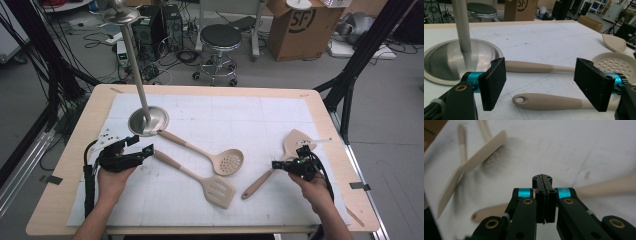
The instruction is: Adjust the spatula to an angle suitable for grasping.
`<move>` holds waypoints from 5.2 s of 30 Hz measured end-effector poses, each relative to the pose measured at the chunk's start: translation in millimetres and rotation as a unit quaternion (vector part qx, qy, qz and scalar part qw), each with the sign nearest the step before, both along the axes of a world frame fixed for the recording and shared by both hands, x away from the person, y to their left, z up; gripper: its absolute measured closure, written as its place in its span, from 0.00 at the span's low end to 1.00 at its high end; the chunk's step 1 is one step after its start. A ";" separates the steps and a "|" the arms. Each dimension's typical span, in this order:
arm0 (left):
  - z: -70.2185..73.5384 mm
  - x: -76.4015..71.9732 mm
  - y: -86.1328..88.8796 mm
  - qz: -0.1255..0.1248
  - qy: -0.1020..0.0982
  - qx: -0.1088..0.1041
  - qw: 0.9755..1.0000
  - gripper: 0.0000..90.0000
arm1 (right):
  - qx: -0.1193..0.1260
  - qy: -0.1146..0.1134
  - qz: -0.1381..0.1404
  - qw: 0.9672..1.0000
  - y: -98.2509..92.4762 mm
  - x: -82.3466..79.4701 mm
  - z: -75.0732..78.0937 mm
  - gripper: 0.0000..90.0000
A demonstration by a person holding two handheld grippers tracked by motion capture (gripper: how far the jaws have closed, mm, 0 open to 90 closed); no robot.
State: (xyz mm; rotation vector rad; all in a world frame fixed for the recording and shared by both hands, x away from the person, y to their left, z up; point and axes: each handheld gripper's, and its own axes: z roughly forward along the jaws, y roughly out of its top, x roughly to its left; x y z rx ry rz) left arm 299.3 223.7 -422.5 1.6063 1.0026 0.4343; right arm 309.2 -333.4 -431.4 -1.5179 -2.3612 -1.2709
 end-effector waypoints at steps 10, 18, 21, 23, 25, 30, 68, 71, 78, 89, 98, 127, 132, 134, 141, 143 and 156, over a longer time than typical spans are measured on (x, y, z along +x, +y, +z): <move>0.8 -1.4 2.6 0.003 -0.001 -0.003 1.000 0.30 | 0.001 0.047 0.085 0.995 37.2 -56.8 -24.9 1.00; 1.9 -2.3 4.5 0.006 -0.005 -0.005 1.000 0.30 | 0.005 0.052 0.107 0.993 60.6 -51.6 -28.9 1.00; 2.3 -2.6 5.3 0.007 -0.007 -0.004 1.000 0.30 | 0.005 0.047 0.105 0.993 69.2 -42.3 -29.6 1.00; 2.9 -3.1 7.0 0.011 -0.008 -0.007 1.000 0.30 | 0.000 0.045 0.099 0.994 75.1 -33.8 -28.9 1.00; 2.8 -3.0 7.6 0.011 -0.009 -0.008 1.000 0.30 | -0.008 0.041 0.087 0.995 80.6 -23.3 -27.8 1.00; 2.3 -2.8 8.7 0.012 -0.009 -0.006 1.000 0.30 | -0.006 0.033 0.057 0.998 84.4 3.6 -28.9 1.00; -0.6 -3.8 9.0 0.011 -0.003 0.002 1.000 0.30 | -0.105 0.023 -0.112 0.988 3.8 78.6 -14.2 1.00; -1.5 -3.3 9.0 0.010 -0.002 0.003 1.000 0.30 | -0.090 0.028 -0.113 0.989 -5.3 80.1 -17.4 1.00; -2.3 -3.4 7.7 0.008 -0.001 0.004 1.000 0.30 | -0.149 0.032 -0.119 0.981 -21.1 63.3 -8.9 1.00; -2.3 -3.3 4.9 0.005 0.000 0.006 1.000 0.31 | -0.130 0.046 -0.138 0.981 -46.2 27.6 -8.5 1.00; -2.7 -2.9 5.0 0.006 0.000 0.008 1.000 0.31 | -0.068 0.023 -0.130 0.989 -45.8 14.0 -8.9 1.00; -2.3 -3.2 4.1 0.003 -0.002 0.007 1.000 0.31 | -0.013 0.040 -0.017 0.999 80.1 48.4 -27.5 1.00; -2.3 -3.3 4.0 0.003 -0.003 0.007 1.000 0.31 | -0.021 0.035 -0.043 0.998 78.5 67.3 -27.3 1.00; -2.3 -3.3 4.3 0.003 -0.002 0.008 1.000 0.31 | -0.019 0.034 -0.054 0.998 76.5 72.2 -27.5 1.00; -3.3 -3.0 5.2 0.004 0.003 0.007 1.000 0.31 | 0.010 0.023 -0.087 0.996 42.0 64.6 -15.0 1.00; -2.4 -4.0 5.8 0.004 0.002 0.004 1.000 0.31 | 0.001 0.017 -0.107 0.994 22.0 59.2 -9.3 1.00; -3.3 -2.2 3.2 0.002 0.002 0.005 1.000 0.32 | -0.034 0.042 -0.185 0.981 -47.7 34.6 -15.7 1.00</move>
